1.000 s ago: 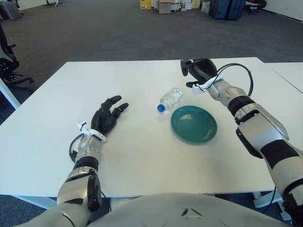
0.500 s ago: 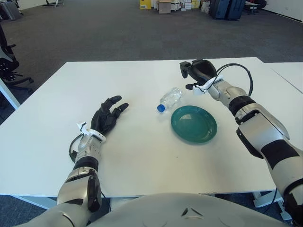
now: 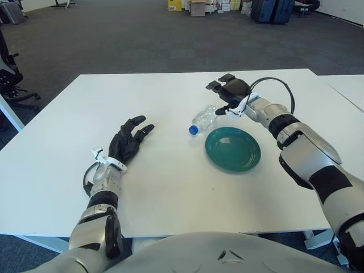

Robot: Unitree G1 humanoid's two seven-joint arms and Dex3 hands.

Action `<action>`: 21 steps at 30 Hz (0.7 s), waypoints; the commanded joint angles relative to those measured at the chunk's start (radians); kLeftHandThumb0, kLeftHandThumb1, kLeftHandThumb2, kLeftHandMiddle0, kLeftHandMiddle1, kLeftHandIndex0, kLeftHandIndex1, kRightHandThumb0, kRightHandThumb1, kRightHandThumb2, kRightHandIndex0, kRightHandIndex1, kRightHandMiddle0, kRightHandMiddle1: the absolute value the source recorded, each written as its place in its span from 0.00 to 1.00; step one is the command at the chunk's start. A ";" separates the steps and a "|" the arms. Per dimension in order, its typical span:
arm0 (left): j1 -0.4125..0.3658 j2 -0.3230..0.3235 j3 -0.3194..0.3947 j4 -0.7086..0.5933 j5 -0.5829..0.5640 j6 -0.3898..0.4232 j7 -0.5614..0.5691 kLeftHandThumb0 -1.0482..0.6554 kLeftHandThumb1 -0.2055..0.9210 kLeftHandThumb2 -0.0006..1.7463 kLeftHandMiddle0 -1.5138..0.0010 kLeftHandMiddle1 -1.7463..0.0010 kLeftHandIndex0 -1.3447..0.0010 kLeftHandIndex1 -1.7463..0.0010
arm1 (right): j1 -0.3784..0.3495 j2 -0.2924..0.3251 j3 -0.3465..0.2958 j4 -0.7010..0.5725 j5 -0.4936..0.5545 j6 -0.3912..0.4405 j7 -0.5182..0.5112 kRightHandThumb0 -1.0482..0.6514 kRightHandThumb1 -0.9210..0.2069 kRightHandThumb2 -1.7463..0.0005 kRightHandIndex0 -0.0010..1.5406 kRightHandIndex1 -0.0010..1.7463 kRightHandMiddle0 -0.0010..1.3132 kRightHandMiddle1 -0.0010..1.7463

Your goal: Put the bottle into the plate.

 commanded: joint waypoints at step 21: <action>0.161 -0.060 0.004 -0.237 -0.039 0.081 0.031 0.09 1.00 0.54 0.59 0.40 0.73 0.32 | 0.051 0.116 0.070 0.055 -0.023 0.086 0.004 0.00 0.00 0.63 0.00 0.00 0.00 0.00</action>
